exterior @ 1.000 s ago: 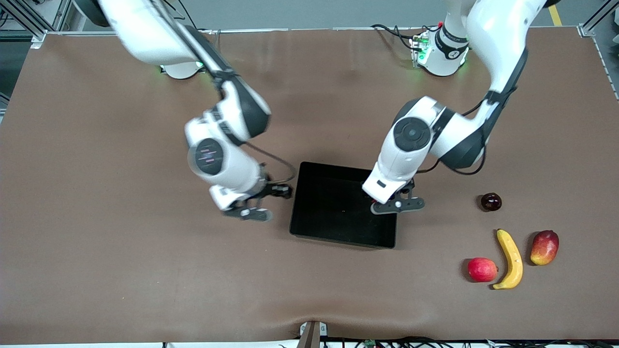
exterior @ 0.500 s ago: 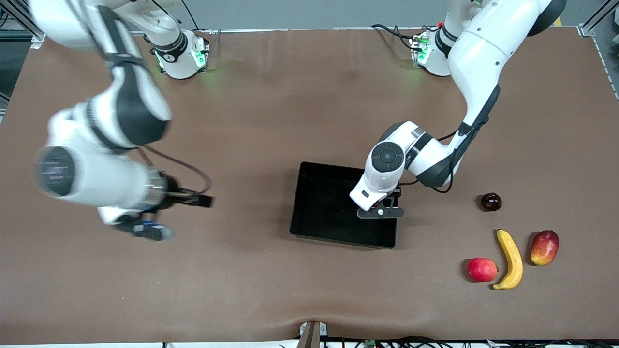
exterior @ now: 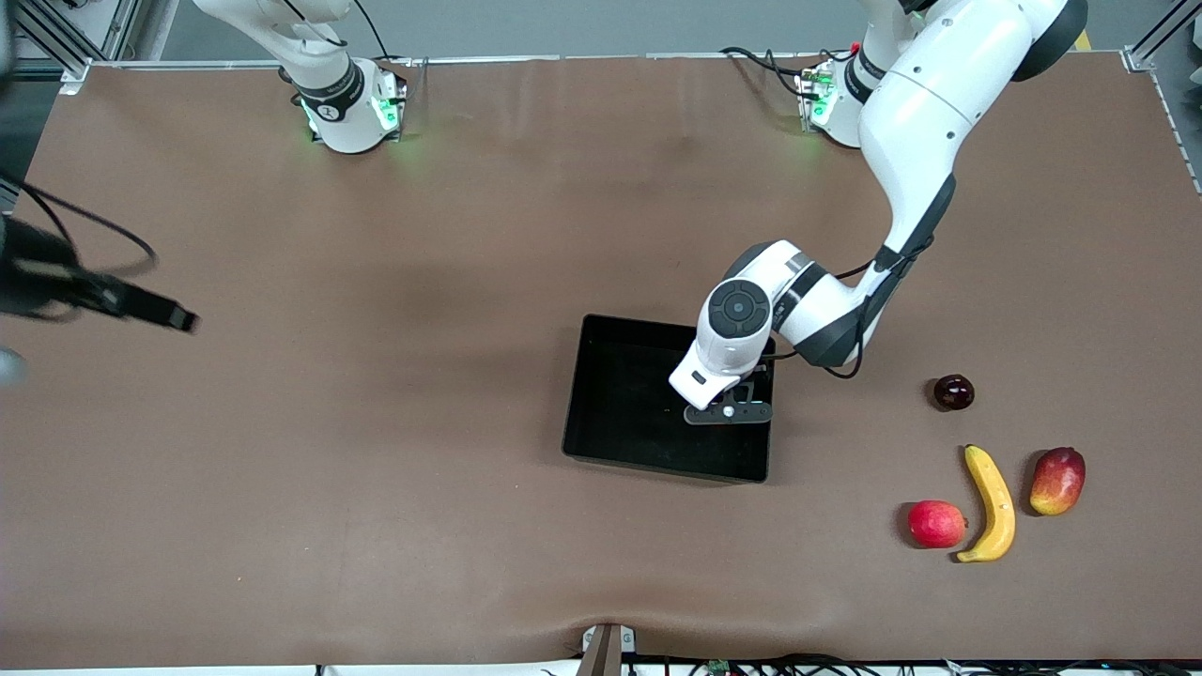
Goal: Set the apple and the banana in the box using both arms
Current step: 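Lower the apple into the tray with the left gripper while the right gripper withdraws, then move the left gripper to the yellow banana and grasp it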
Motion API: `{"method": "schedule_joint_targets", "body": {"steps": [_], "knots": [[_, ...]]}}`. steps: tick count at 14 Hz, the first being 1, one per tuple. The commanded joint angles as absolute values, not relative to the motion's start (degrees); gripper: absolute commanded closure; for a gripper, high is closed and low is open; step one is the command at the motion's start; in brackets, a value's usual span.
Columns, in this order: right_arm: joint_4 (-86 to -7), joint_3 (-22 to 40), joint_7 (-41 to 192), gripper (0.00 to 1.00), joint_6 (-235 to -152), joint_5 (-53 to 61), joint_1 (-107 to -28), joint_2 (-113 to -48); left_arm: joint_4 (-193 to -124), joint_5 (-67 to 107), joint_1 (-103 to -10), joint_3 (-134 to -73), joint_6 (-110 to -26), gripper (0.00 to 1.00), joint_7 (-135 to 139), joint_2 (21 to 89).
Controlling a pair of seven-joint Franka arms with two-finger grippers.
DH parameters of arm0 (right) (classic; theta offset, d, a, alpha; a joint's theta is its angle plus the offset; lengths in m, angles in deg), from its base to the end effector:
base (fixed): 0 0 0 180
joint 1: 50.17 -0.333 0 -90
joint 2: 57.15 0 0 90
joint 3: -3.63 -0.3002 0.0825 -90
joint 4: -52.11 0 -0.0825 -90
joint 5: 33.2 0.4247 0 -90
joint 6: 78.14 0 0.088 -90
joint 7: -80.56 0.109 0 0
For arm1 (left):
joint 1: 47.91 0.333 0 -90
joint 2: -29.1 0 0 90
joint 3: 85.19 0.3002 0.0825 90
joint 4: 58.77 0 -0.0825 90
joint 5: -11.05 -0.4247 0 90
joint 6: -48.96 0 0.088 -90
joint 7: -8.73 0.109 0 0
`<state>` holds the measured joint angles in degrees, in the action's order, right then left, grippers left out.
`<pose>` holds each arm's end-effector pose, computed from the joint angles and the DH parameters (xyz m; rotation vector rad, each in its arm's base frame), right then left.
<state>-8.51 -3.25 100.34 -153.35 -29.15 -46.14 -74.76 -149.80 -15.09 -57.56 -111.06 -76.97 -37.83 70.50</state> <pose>0.6493 0.0262 0.6499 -3.0158 0.4309 0.1063 0.6101 -0.3737 0.2005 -3.0744 -0.0183 -0.0436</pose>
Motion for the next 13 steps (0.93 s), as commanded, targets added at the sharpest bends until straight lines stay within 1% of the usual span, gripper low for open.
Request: {"method": "schedule_joint_targets", "body": {"steps": [1, 3, 4, 6, 7, 9, 11, 13], "knots": [[-12.82, -4.37, 97.01, 0.0, -151.89, -34.77, -45.6, -69.57, -149.65, -16.47, -56.44, -110.59, -72.45, 0.0, -38.04, 63.06], [-19.75, -4.28, 95.85, 0.0, -153.71, -34.87, -44.38, -65.26, -144.58, -15.68, -53.65, -110.77, -64.55, 0.0, -31.39, 60.66], [-21.96, -4.28, 94.63, 0.0, -154.68, -34.87, -43.59, -63.85, -142.2, -15.5, -52.15, -111.12, -61.2, 0.0, -26.91, 60.31], [-23.73, -4.37, 86.76, 0.0, -154.87, -34.61, -40.35, -63.22, -140.42, -15.5, -48.55, -111.03, -57.75, 0.0, -18.91, 58.73], [-24.26, -4.37, 81.05, 0.0, -154.96, -34.08, -38.94, -63.22, -140.59, -15.58, -45.57, -111.03, -57.74, 0.0, -14.08, 58.46], [-24.62, -4.72, 76.43, 0.0, -154.44, -34.16, -39.27, -62.61, -140.6, -15.76, -39.68, -111.03, -58.61, 0.0, -0.83, 58.72], [-25.75, -4.72, 76.51, 0.0, -154.43, -34.43, -39.63, -61.64, -140.59, -15.59, -34.06, -111.03, -63.25, 0.0, 8.25, 59.86], [-25.76, -4.72, 76.6, 0.0, -154.61, -34.25, -39.54, -61.55, -140.68, -15.67, -29.22, -110.94, -69.05, 0.0, 15.72, 63.18]]}}
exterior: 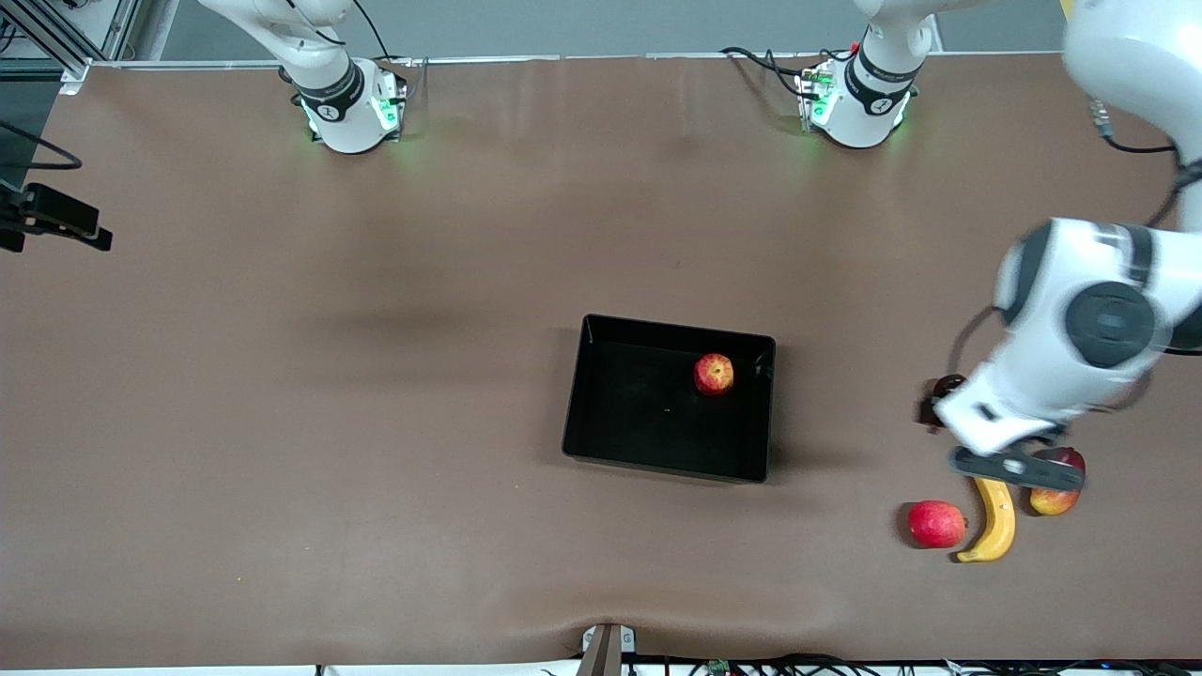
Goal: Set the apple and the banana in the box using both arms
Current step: 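Move the left gripper to the yellow banana and grasp it, then lift the banana and carry it over the tray with the left gripper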
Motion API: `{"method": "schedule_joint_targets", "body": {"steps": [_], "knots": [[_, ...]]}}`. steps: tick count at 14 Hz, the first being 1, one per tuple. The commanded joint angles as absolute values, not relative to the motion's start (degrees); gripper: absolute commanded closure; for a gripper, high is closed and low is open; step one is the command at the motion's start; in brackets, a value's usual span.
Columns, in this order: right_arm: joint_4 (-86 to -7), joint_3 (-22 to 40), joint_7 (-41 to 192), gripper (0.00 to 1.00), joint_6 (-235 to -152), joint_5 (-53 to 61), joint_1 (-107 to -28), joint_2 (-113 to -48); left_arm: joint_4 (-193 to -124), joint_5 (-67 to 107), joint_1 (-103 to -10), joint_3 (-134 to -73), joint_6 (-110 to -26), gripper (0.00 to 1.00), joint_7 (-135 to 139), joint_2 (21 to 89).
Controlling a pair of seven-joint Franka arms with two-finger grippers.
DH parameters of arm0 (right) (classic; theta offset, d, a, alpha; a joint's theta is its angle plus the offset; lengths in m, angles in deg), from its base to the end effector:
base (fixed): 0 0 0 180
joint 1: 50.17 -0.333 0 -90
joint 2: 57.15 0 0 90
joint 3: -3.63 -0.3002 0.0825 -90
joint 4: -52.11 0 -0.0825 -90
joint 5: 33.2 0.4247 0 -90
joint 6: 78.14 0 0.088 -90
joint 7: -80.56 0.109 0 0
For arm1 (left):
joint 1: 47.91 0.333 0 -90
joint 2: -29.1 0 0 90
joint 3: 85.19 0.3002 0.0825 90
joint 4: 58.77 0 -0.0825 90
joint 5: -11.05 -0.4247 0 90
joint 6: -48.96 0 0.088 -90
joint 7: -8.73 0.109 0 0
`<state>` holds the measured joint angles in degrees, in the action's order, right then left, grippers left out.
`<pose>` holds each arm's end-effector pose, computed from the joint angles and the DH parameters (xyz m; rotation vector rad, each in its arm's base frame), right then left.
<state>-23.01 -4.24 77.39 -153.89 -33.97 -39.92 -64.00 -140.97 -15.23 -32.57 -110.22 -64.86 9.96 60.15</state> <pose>0.6012 -0.0324 0.6450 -3.1287 -0.0173 0.1678 0.7382 -0.0443 0.3778 -2.9047 0.4411 -0.1167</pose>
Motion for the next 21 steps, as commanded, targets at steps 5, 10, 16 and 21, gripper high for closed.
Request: {"method": "schedule_joint_targets", "body": {"steps": [5, 10, 16, 21], "knots": [[-32.16, -4.98, 76.69, 0.0, -156.63, -34.34, -41.74, -56.38, -140.68, -15.59, -21.02, -110.77, -85.5, 0.0, 25.34, 74.17], [-33.85, -4.81, 76.08, 0.0, -159.08, -34.16, -41.48, -55.4, -140.51, -10.93, -21.63, -110.07, -87.78, 0.06, 20.77, 78.84], [-33.32, -4.81, 76.07, 0.0, -159.35, -33.81, -41.65, -55.57, -140.33, -10.93, -21.9, -107.69, -89.91, 0.22, 20.69, 80.43], [-33.32, -4.9, 75.99, 0.0, -160.32, -32.84, -41.47, -55.66, -140.24, -11.1, -22.52, -107.43, -90.44, 1.0, 16.46, 80.35]]}}
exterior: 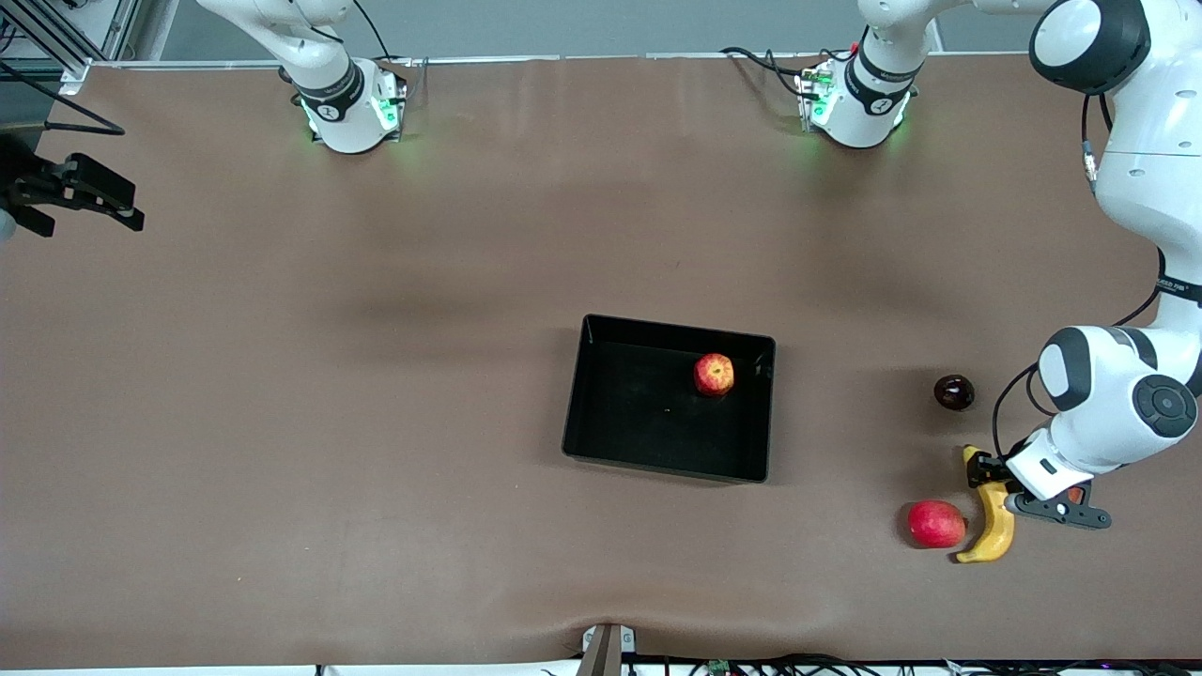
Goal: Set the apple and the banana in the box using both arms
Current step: 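Lift the banana and carry it over the tray with the left gripper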
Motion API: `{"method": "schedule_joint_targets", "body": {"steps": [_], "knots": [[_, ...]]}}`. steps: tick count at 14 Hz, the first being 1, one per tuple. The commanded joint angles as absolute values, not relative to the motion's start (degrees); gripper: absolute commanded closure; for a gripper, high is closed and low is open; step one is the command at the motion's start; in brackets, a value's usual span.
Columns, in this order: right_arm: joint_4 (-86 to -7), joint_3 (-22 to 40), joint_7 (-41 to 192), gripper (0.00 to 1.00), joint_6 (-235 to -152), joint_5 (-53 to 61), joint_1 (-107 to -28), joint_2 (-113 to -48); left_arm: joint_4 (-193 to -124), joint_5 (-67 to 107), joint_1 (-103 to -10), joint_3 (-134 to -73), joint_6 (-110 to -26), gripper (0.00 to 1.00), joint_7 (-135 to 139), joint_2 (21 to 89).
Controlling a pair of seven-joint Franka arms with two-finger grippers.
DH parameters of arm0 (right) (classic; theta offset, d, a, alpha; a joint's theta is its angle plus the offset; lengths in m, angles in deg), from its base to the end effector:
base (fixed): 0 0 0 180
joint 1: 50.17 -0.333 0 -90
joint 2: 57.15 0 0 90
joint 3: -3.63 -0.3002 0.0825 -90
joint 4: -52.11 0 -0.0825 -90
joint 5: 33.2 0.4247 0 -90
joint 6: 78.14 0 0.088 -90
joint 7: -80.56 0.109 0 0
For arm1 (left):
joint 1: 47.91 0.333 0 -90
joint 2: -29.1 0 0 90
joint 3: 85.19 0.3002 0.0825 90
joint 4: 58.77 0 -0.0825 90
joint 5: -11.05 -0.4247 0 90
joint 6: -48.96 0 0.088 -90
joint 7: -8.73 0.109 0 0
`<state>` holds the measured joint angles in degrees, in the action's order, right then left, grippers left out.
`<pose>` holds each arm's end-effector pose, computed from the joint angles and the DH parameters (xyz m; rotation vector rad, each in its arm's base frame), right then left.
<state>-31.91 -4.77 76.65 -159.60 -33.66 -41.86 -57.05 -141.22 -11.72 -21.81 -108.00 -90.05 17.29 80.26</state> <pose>0.5788 0.0000 0.6477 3.1322 0.1078 -0.0677 0.7514 0.0973 0.1618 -3.1060 0.3274 -0.2733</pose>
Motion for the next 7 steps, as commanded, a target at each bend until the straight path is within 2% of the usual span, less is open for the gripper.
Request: {"method": "schedule_joint_targets", "body": {"steps": [1, 6, 7], "knots": [[-33.32, -4.9, 75.99, 0.0, -160.49, -32.84, -41.47, -55.66, -140.15, -11.28, -22.34, -107.43, -90.44, 1.0, 16.64, 79.99], [-33.32, -4.81, 74.15, 0.0, -160.67, -33.55, -41.56, -55.66, -140.33, -11.63, -21.81, -107.43, -89.3, 1.0, 17.43, 76.49], [-33.32, -4.81, 73.97, 0.0, -160.76, -33.55, -41.47, -55.66, -140.24, -11.63, -21.81, -107.52, -87.03, 1.0, 17.43, 75.26]]}}
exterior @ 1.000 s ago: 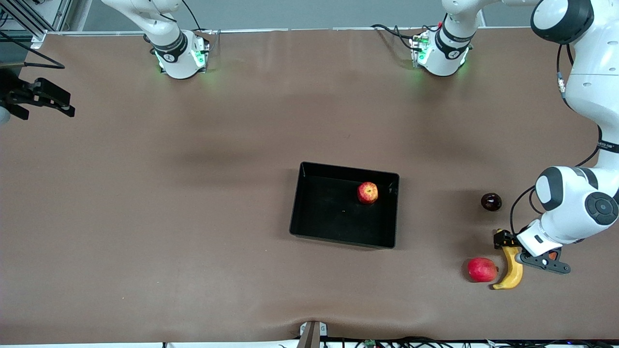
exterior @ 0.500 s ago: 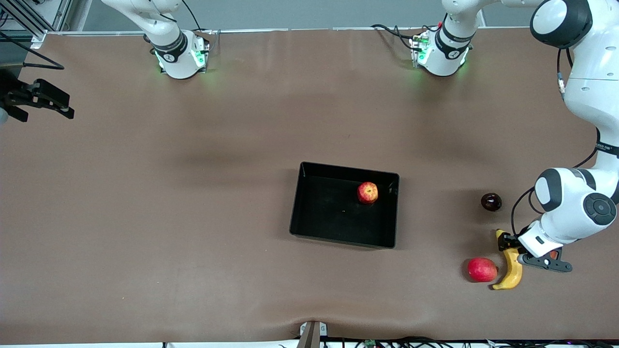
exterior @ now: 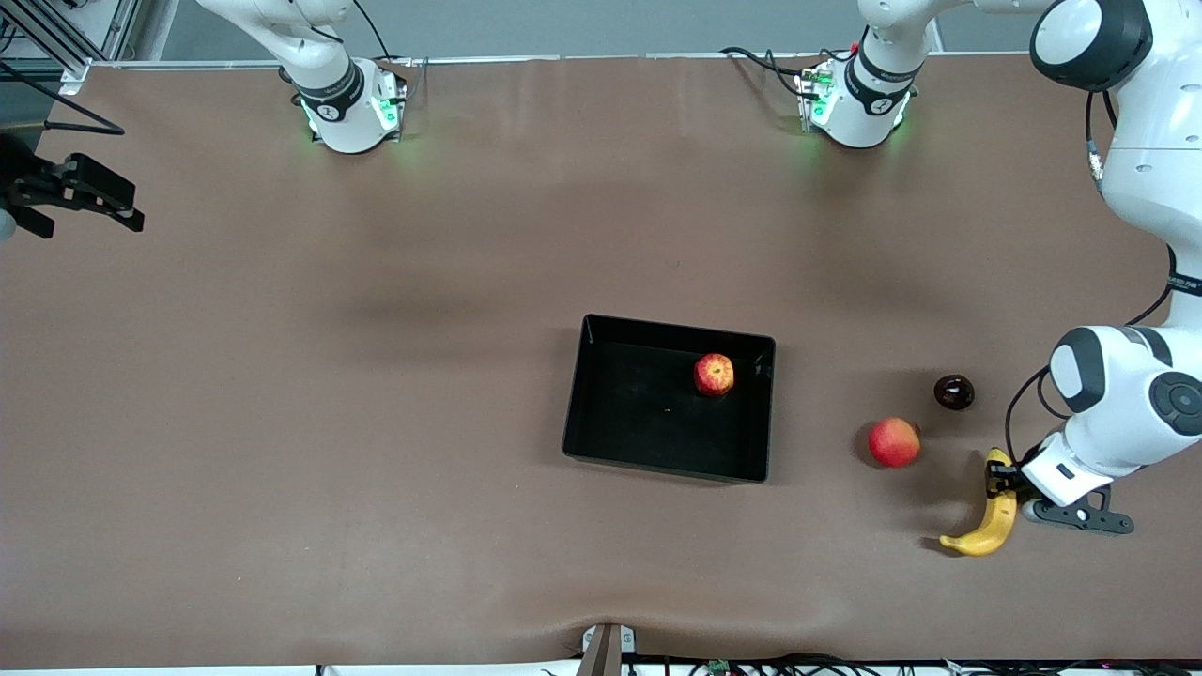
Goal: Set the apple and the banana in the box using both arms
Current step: 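Lift the banana and carry it over the tray with the left gripper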
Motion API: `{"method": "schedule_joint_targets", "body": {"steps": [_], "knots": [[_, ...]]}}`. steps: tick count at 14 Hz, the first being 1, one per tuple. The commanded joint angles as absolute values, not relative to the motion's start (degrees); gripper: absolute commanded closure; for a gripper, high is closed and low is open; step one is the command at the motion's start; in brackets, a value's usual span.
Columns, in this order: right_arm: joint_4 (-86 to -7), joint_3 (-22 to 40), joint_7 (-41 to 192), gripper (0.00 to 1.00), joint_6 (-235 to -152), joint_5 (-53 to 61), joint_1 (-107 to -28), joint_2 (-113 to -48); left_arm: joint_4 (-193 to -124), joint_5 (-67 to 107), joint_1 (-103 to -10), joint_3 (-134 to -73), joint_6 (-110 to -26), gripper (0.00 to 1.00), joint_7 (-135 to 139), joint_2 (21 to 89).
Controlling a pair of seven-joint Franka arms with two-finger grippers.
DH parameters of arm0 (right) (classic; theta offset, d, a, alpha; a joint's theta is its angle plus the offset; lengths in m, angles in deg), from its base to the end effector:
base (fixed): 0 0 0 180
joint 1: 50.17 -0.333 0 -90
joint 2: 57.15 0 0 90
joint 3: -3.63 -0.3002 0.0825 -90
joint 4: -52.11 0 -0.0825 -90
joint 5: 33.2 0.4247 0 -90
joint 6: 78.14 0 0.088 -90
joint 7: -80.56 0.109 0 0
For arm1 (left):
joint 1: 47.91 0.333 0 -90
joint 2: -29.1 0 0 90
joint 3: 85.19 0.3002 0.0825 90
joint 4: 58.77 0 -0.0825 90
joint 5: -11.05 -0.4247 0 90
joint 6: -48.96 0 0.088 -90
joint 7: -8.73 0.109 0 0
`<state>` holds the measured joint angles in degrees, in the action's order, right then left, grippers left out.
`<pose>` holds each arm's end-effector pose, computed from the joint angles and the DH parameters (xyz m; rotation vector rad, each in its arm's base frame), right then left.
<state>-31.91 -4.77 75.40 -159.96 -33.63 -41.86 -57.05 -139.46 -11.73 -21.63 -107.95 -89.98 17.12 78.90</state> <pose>0.5795 0.0001 0.6482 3.1318 0.1421 -0.0580 0.7624 0.1080 0.1929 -3.0786 0.3027 -0.3433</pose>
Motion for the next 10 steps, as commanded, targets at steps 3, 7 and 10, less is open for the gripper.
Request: {"method": "schedule_joint_targets", "body": {"steps": [3, 7, 10], "knots": [[-33.32, -4.81, 74.14, 0.0, -160.58, -32.93, -41.39, -55.66, -140.33, -11.63, -22.07, -108.83, -80.88, 1.0, 17.43, 70.16], [-33.32, -4.81, 74.32, 0.0, -160.49, -32.84, -41.56, -55.66, -140.59, -11.37, -22.25, -113.74, -73.4, 1.0, 17.08, 64.53], [-33.32, -4.81, 74.32, 0.0, -160.49, -32.84, -41.39, -55.66, -140.59, -10.84, -22.34, -120.24, -68.57, 1.0, 13.41, 62.51]]}}
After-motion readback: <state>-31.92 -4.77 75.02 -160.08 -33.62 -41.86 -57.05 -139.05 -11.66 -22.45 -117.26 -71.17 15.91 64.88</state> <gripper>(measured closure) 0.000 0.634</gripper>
